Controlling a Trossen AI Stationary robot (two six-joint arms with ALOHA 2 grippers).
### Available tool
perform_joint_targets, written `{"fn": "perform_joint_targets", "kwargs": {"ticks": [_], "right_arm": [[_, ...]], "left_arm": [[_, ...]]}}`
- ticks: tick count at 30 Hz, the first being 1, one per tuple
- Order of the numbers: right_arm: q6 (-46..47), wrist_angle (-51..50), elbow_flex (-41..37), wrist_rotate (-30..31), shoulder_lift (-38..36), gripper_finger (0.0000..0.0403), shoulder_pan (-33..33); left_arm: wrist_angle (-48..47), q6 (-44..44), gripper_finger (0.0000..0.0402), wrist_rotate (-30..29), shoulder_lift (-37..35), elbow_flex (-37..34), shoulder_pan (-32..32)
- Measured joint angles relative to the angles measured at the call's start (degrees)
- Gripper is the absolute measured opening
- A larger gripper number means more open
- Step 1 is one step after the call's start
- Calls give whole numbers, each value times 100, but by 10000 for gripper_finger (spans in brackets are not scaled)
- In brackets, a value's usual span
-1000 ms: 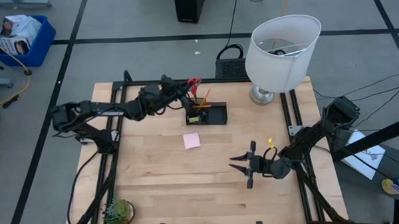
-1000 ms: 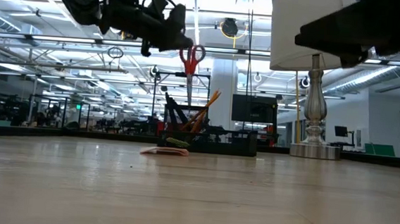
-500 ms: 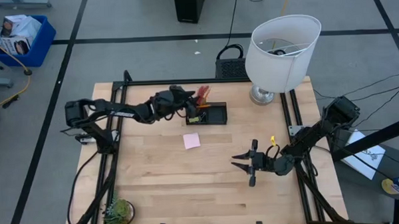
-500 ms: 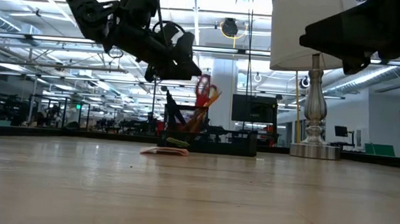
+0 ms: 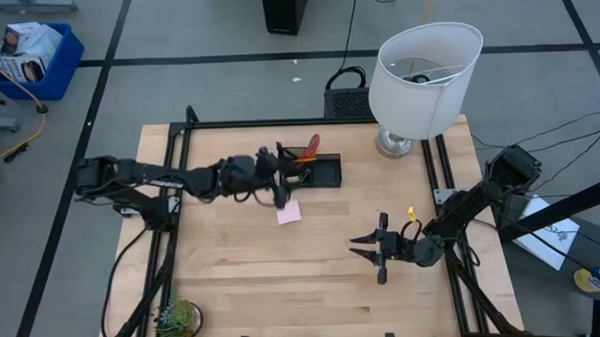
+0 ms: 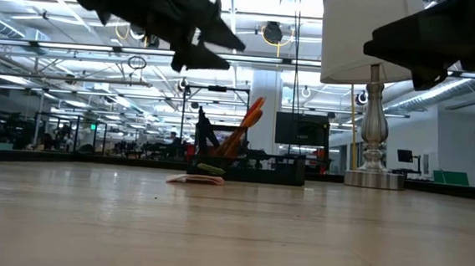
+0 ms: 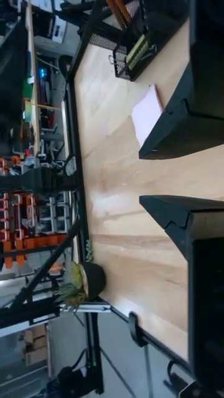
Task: Pick and place office supplies into organizer
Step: Put the pink sticky notes into the desk organizer
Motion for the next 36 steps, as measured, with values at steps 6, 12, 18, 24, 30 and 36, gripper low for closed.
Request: {"fn": "perform_joint_targets", "kwargs": {"ticks": [6,12,18,24,30,36], "right_arm": [[-47,347,-11,-395,-44,96,39],[-784,943,-425,-60,-738,96,147],[-758,1365,-1245,50,-1941,96,145],[-895,2205,-2041,63,-2746,96,144],[-369,1673,-2142,29,-2821,96,92],[906,1118,-2090,27,-2515,96,-194]], "left_arm": [[-695,279,321,-715,-27,1,-959],[-1678,-3,321,-1726,-28,0,-1537],[-1923,-232,321,-2067,-18,-2,-1915],[-1985,-28,321,-2437,43,-3,-2309],[-2032,-33,321,-2625,277,-17,-2436],[-2160,-545,321,-2657,289,1,-2436]]}}
